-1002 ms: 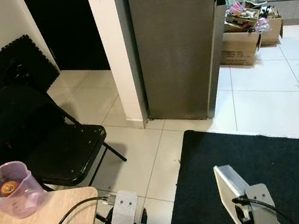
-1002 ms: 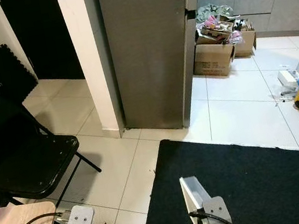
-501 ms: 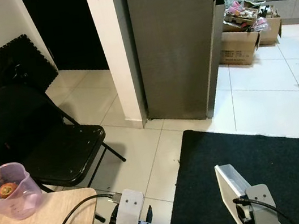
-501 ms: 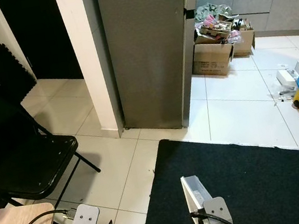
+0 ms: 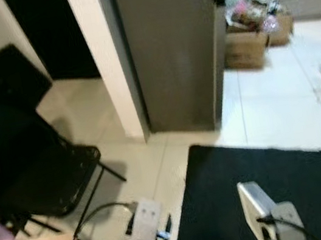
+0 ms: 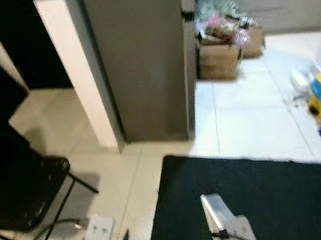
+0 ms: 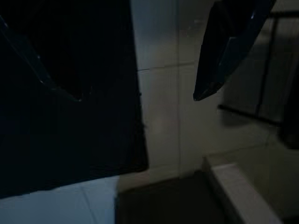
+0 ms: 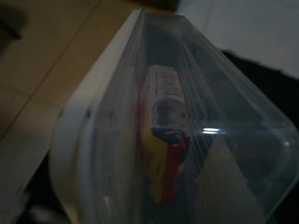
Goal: Restocking fridge
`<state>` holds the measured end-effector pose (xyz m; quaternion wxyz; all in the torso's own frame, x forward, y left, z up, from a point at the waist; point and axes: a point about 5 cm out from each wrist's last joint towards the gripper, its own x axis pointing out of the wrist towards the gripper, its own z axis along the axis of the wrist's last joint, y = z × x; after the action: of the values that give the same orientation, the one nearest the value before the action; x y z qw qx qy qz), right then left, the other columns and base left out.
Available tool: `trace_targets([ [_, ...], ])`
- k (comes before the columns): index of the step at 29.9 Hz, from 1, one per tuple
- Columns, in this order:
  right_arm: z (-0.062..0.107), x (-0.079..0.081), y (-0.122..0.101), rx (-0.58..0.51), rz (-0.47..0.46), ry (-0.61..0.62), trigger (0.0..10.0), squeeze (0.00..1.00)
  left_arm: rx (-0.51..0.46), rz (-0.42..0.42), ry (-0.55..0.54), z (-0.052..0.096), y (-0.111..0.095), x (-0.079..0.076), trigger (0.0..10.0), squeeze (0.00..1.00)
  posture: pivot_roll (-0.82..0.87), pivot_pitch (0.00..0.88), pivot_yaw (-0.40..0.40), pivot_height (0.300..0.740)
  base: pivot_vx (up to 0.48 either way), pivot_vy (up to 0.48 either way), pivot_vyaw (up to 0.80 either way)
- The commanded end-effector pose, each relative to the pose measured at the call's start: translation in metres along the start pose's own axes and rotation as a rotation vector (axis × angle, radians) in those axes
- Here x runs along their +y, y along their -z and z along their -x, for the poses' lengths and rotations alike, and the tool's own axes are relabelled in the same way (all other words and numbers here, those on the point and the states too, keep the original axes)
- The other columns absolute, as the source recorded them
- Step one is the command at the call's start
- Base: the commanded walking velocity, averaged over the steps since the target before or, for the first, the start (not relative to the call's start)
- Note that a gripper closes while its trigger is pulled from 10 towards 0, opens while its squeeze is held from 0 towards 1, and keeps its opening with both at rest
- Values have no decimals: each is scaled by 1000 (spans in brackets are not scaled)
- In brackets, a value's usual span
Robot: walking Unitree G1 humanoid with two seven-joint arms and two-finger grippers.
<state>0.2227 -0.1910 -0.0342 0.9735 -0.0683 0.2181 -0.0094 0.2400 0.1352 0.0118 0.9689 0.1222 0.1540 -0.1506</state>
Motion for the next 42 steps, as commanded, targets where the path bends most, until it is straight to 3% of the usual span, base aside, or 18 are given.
trace_targets([
  [1,1,5,1,-14,-15,-7,10000,0,33,-5,0,3,9,1,10000,0,-71,84,19,740,304,-345,-594],
  [10,1,5,1,-13,-2,-2,10000,0,31,-1,-5,1,8,1,10000,0,-73,83,20,740,305,-291,-198],
  [31,2,5,3,-9,8,1,10000,0,23,-3,-13,-1,7,3,10000,0,-75,87,22,740,445,0,0],
  [42,2,4,5,-4,4,3,10000,0,20,-7,-5,-1,6,2,10000,0,-76,88,21,740,467,0,-516],
])
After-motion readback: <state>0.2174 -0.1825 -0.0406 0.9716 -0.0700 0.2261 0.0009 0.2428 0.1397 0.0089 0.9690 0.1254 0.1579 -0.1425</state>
